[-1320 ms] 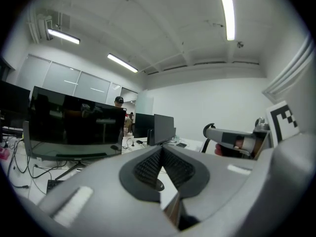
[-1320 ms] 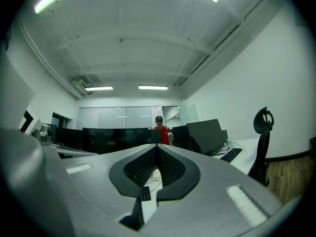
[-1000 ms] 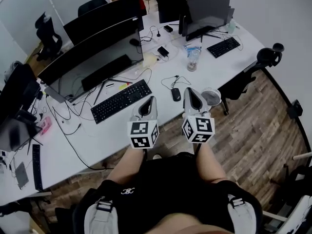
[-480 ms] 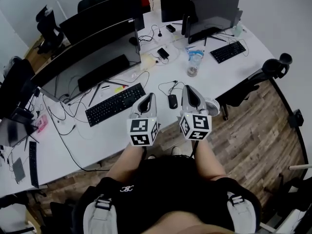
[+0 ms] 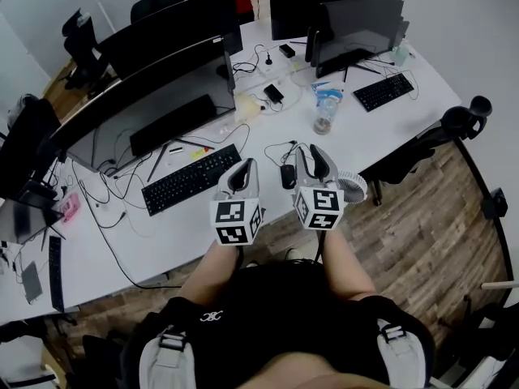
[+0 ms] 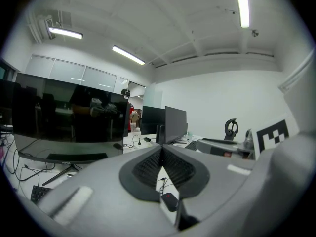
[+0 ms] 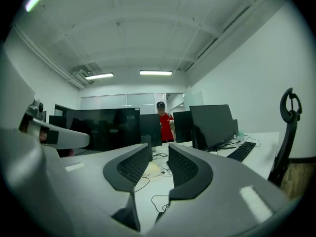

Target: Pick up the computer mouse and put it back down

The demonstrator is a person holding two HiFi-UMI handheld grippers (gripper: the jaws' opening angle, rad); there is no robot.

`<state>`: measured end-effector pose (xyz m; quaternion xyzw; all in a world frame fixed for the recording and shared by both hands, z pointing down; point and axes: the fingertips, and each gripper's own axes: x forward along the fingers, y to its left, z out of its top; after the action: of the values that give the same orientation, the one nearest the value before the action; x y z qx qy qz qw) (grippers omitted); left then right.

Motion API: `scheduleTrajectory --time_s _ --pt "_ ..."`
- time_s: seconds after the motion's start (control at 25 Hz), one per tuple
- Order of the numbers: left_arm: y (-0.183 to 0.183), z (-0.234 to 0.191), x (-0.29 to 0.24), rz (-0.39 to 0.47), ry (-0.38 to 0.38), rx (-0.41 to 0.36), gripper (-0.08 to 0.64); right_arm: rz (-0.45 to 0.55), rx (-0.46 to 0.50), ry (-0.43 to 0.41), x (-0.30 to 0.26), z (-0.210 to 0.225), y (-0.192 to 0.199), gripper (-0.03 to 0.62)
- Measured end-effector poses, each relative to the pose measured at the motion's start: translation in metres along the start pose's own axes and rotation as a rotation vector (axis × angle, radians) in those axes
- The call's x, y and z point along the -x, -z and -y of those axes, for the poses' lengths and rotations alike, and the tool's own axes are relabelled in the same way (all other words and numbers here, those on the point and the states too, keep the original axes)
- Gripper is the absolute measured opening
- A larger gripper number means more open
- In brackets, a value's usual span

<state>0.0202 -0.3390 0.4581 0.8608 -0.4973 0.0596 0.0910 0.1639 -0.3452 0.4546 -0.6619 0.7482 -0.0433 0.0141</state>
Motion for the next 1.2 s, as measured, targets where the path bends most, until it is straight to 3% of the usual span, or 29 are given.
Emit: scheduleTrajectory --time_s 0.44,1.2 --pt "-0.002 -0.016 -0.009 -0.002 -0.039 -0.004 0.054 -0.149 0.014 0.001 -0.040 0.001 0.066 0.201" --pt "0.003 -0.041 -0.010 -0.014 -0.094 -0.004 0.054 -0.497 0.011 0.047 -0.065 0.013 0.210 0.298"
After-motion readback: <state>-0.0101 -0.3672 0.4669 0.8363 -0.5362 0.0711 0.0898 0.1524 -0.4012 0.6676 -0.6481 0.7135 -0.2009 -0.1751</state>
